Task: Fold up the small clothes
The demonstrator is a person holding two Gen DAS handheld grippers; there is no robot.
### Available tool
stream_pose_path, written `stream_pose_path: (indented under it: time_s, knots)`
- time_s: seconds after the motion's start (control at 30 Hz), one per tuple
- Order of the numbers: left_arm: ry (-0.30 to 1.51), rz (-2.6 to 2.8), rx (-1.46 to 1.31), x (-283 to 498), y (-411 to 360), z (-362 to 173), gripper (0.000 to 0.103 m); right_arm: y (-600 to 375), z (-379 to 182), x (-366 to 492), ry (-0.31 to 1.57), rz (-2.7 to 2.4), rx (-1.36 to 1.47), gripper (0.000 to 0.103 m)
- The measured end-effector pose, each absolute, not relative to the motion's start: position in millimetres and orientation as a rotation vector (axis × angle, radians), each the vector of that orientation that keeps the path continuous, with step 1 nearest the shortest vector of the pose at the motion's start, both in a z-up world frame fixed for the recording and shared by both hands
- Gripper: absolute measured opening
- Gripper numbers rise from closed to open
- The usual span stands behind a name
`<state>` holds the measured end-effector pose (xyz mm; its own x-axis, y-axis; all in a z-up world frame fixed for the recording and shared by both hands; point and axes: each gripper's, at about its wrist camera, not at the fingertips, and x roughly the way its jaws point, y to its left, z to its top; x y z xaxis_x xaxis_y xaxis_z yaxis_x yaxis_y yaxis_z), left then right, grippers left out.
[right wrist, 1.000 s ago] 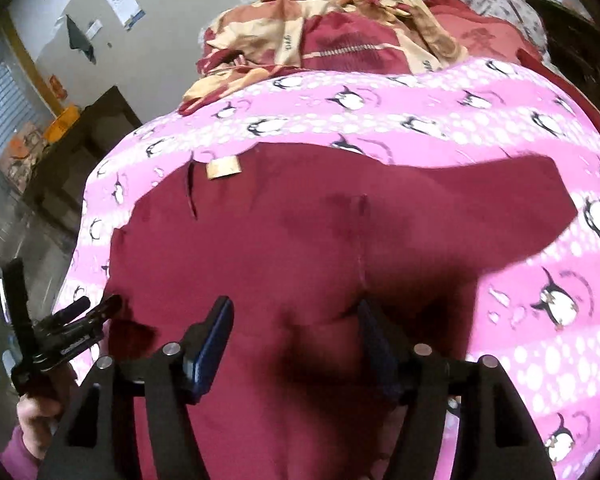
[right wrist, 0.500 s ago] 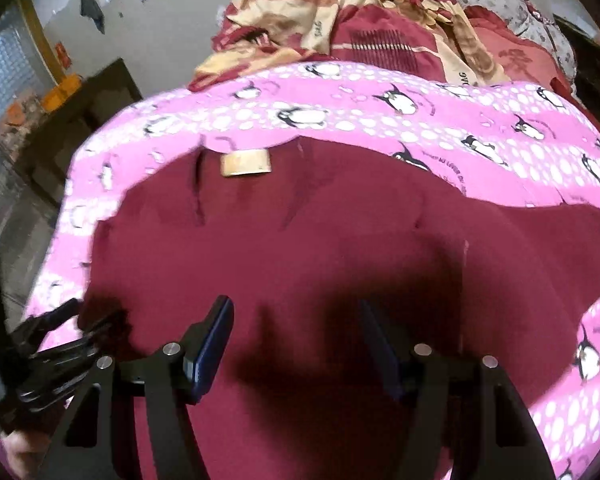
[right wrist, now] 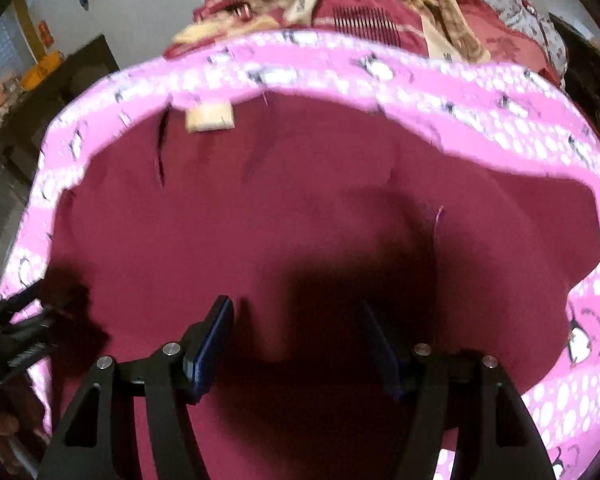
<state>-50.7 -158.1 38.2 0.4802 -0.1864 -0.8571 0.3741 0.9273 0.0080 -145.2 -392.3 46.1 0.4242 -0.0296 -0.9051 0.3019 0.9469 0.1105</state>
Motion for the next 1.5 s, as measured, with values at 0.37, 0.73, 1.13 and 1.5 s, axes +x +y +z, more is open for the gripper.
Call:
stream_pose_path:
  time_s: [0.37, 0.73, 1.13, 1.5]
  knots:
    - [0.992, -0.395, 0.200, -75, -166, 58, 0.089, -399, 88, -201, 1.052, -0.136, 0.407, 0.070]
    - [1.015, -0.441, 0.215, -80, -189, 49, 0.089, -538, 99, -264, 0.908, -0.373, 0.642, 0.083]
    - [1.044, -0.421, 0.239, -73, -194, 41, 0.089, -623, 38, -243, 0.829, -0.528, 0.883, 0.051]
    - [1.036, -0.412, 0.218, -71, -183, 46, 0.089, -630, 155, -271, 0.612, -0.520, 0.673, 0.008]
